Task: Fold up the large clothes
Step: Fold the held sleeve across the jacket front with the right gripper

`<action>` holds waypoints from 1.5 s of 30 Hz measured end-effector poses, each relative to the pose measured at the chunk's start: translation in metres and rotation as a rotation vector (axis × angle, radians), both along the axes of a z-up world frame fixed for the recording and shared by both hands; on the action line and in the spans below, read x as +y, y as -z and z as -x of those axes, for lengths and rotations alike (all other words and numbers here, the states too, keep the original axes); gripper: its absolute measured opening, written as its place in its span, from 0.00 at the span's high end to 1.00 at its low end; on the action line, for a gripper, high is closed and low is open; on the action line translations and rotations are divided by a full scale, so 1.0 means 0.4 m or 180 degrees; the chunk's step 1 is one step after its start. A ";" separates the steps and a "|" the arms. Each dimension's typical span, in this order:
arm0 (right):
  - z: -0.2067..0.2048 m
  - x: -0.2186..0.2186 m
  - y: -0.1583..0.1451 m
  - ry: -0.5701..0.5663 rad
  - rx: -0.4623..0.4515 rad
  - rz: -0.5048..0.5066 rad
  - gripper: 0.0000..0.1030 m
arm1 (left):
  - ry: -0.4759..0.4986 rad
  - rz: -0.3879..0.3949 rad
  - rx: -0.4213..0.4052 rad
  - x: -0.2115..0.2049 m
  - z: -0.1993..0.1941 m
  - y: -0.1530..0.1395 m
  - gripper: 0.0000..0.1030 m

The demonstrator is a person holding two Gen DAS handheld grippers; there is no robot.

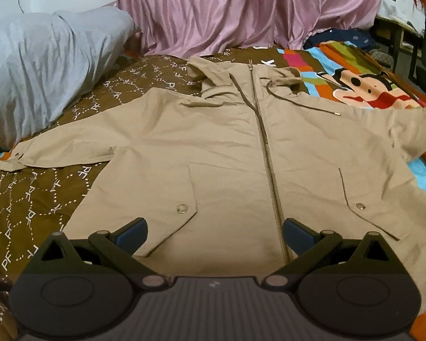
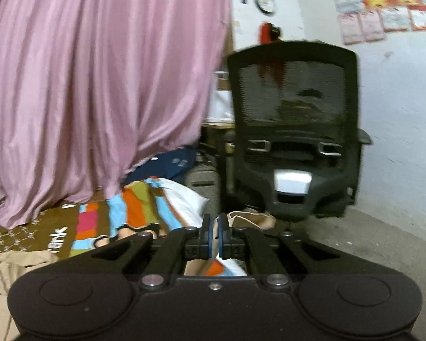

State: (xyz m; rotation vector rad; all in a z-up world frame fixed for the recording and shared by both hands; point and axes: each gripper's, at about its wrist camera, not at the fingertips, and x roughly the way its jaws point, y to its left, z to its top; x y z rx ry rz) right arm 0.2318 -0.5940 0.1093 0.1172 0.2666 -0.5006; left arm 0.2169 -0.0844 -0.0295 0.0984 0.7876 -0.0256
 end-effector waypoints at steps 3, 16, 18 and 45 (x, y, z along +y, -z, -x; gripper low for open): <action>-0.040 0.091 -0.024 -0.0280 -0.0066 0.0109 0.98 | -0.0030 0.0056 -0.0018 0.030 0.003 -0.017 0.00; -0.230 0.705 -0.020 -0.2284 -0.0361 -0.0123 0.98 | -0.0504 0.0164 -0.0140 0.232 0.007 -0.074 0.00; -0.260 0.808 0.031 -0.2485 -0.0254 -0.0141 0.98 | -0.0599 0.0151 -0.0144 0.266 0.009 -0.077 0.00; -0.202 0.517 0.468 -0.1440 0.1084 -0.0651 0.22 | -0.0199 -0.0164 0.0068 0.083 -0.152 0.090 0.00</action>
